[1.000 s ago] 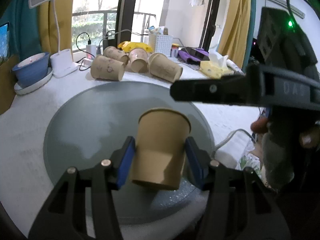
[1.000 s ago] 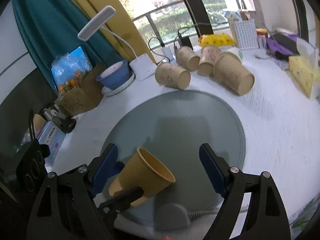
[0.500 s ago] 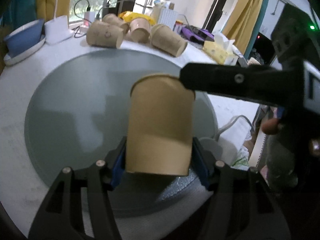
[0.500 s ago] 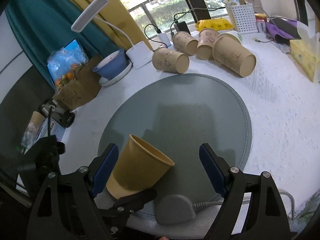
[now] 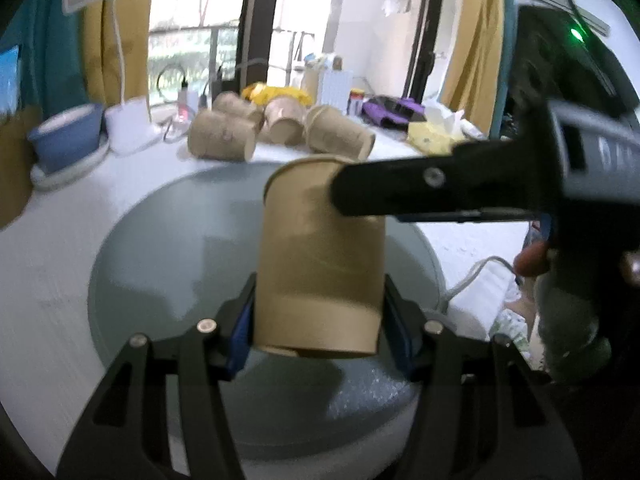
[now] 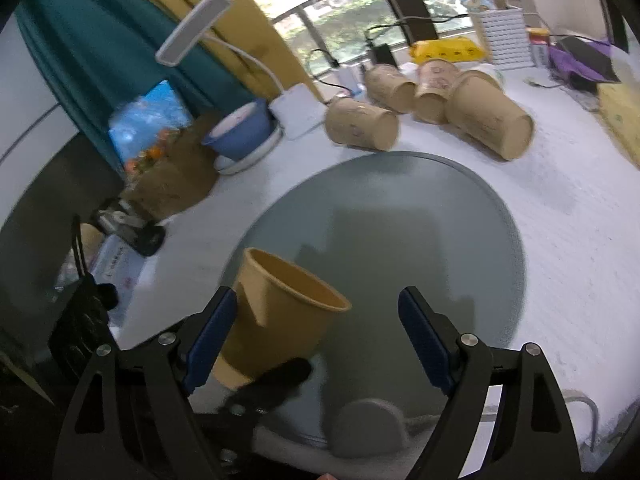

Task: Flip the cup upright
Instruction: 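Hold the cup over the gray mat with the left gripper while the right gripper grasps its rim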

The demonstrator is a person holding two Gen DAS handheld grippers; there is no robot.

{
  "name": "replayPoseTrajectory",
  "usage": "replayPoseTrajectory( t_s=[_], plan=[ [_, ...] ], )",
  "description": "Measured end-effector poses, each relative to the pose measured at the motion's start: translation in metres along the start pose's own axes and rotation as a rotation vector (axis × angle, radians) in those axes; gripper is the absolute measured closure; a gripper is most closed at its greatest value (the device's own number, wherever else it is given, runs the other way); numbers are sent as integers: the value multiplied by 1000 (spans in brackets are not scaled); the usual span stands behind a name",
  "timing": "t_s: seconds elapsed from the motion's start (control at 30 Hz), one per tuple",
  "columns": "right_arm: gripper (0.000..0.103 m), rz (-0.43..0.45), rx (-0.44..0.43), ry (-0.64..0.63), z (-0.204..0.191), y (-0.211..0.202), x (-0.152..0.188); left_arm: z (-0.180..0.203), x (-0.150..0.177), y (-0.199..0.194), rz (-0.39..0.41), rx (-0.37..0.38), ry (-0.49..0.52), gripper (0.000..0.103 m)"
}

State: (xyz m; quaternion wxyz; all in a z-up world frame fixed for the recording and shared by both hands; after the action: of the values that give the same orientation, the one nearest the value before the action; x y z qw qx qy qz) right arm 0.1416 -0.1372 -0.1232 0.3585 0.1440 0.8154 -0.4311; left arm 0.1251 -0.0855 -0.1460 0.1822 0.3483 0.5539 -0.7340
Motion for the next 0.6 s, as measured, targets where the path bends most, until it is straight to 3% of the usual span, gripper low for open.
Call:
replayPoseTrajectory(
  t_s=[0.4, 0.53, 0.6],
  plan=[
    [17, 30, -181, 35, -23, -18, -14, 12, -23, -39, 272, 15, 72, 46],
    [17, 36, -205, 39, -27, -21, -17, 16, -26, -43, 302, 28, 92, 46],
    [24, 39, -208, 38, -29, -22, -17, 19, -26, -41, 299, 41, 103, 46]
  ],
)
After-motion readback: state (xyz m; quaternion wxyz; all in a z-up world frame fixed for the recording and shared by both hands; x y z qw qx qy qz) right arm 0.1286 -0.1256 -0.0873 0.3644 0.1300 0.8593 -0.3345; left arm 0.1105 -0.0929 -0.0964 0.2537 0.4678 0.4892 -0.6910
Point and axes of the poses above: each gripper's, at about its wrist camera, not at the fingertips, and y roughly the way its jaws point, z to its right, x to its underside, the point moved 10 cm from there along y, roughly the way its jaws point, and after that the axes turned 8 degrees about -z, right-handed, at the moved point
